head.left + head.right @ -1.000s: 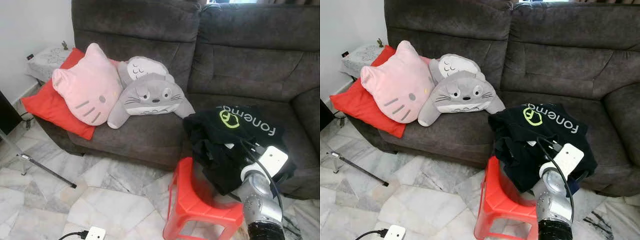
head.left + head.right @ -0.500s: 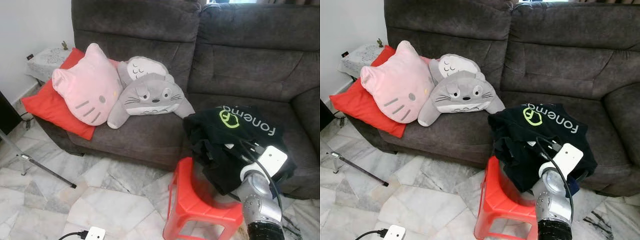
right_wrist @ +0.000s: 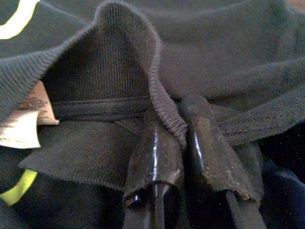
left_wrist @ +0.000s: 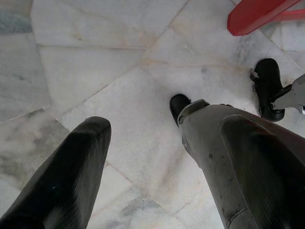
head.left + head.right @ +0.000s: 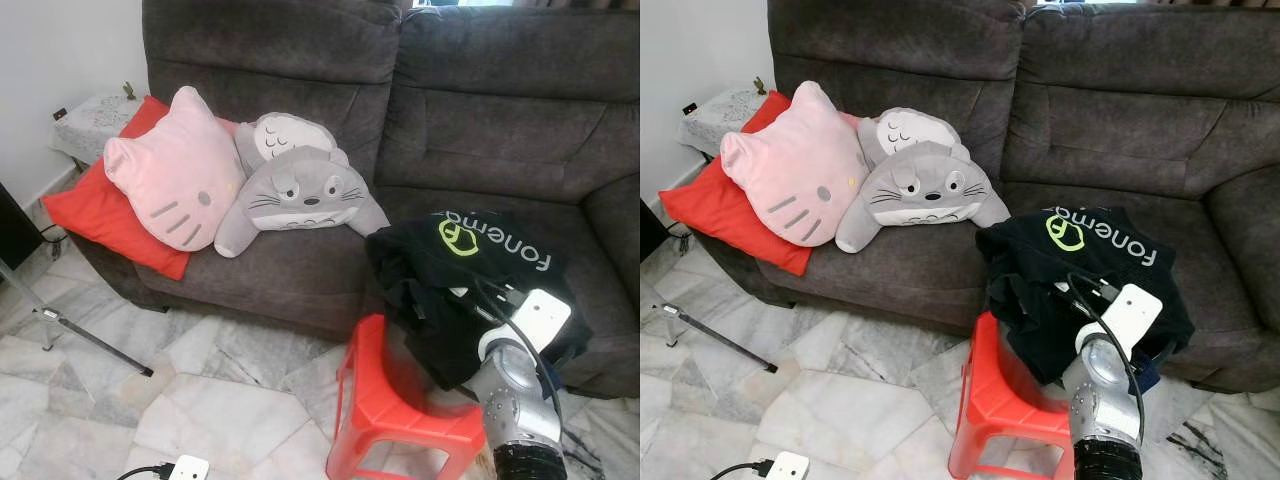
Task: Hang hanger
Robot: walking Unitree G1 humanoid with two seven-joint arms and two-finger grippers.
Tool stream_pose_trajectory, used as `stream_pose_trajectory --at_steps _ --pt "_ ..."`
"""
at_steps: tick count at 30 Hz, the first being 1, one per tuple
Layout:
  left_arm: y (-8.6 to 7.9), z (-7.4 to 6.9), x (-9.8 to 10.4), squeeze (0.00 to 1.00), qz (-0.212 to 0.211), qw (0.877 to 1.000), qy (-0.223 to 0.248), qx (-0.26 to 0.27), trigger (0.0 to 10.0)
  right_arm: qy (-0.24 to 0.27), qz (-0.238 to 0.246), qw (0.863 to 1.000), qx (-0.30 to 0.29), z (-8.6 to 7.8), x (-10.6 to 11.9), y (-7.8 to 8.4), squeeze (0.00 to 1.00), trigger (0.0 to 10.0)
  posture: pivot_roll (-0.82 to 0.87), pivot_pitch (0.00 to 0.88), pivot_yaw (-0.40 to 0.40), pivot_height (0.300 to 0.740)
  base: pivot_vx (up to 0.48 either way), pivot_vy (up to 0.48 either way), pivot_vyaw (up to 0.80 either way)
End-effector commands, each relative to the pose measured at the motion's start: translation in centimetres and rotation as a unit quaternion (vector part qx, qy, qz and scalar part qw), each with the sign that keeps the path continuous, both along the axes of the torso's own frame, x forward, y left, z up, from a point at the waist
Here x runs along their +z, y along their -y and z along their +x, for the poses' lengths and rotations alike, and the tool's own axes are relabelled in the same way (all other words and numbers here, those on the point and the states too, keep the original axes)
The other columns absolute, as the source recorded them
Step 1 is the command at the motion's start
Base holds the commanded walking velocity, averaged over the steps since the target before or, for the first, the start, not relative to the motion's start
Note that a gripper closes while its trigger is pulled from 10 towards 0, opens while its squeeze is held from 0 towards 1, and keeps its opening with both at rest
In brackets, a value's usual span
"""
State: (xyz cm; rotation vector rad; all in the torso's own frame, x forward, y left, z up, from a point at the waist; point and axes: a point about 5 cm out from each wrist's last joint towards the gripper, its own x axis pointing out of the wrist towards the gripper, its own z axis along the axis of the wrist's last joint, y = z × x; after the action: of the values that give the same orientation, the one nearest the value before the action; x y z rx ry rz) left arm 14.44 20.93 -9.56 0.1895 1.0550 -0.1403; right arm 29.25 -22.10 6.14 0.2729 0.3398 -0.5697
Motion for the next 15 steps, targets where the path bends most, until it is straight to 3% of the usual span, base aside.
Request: stream_pose_trajectory --at_steps 1,6,7,8,9,12,14,15 --pt "-0.3 -0.6 -0.2 0.0 0.005 1.0 -0.011 -0.003 10.0 0.011 -0.009 1.0 0.008 0.2 0.4 -0.2 0.0 0.0 -0.18 0.0 0.021 0.74 0.0 0.0 0.0" --pt "-0.3 -0.7 -0.2 0.0 0.005 1.0 -0.011 -0.002 10.0 0.025 -0.026 0.999 0.016 0.3 0.9 -0.2 0.0 0.0 -0.18 0.0 0.021 0.74 0.0 0.0 0.0" --pt "-0.3 -0.7 -0.2 0.0 0.005 1.0 -0.011 -0.002 10.0 0.043 -0.045 0.998 0.024 0.6 1.6 -0.2 0.0 4.7 -0.18 0.0 0.021 0.74 0.0 0.0 0.0" --pt "-0.3 -0.7 -0.2 0.0 0.005 1.0 -0.011 -0.002 10.0 0.056 -0.058 0.996 0.031 0.7 2.0 -0.2 0.0 4.7 -0.18 0.0 0.021 0.74 0.0 0.0 0.0" --pt "-0.2 -0.7 -0.2 0.0 0.005 1.0 -0.011 -0.003 10.0 0.07 -0.076 0.994 0.041 0.9 2.6 -0.3 0.0 10.0 -0.18 0.0 0.018 0.74 0.0 0.0 0.0" --pt "-0.2 -0.7 -0.2 0.0 0.004 1.0 -0.011 -0.003 10.0 0.097 -0.109 0.988 0.051 1.3 3.8 -0.3 0.0 10.0 -0.18 0.0 0.016 0.74 0.0 0.0 0.0" --pt "-0.1 -0.8 -0.3 0.0 0.004 1.0 -0.011 -0.002 10.0 0.161 -0.172 0.969 0.068 1.6 6.5 -0.6 0.0 10.0 -0.18 0.0 0.014 0.74 0.0 0.0 0.0" --pt "-0.1 -0.8 -0.3 0.0 0.004 1.0 -0.011 -0.002 10.0 0.161 -0.172 0.969 0.068 1.6 6.5 -0.6 0.0 10.0 -0.18 0.0 0.014 0.74 0.0 0.0 0.0"
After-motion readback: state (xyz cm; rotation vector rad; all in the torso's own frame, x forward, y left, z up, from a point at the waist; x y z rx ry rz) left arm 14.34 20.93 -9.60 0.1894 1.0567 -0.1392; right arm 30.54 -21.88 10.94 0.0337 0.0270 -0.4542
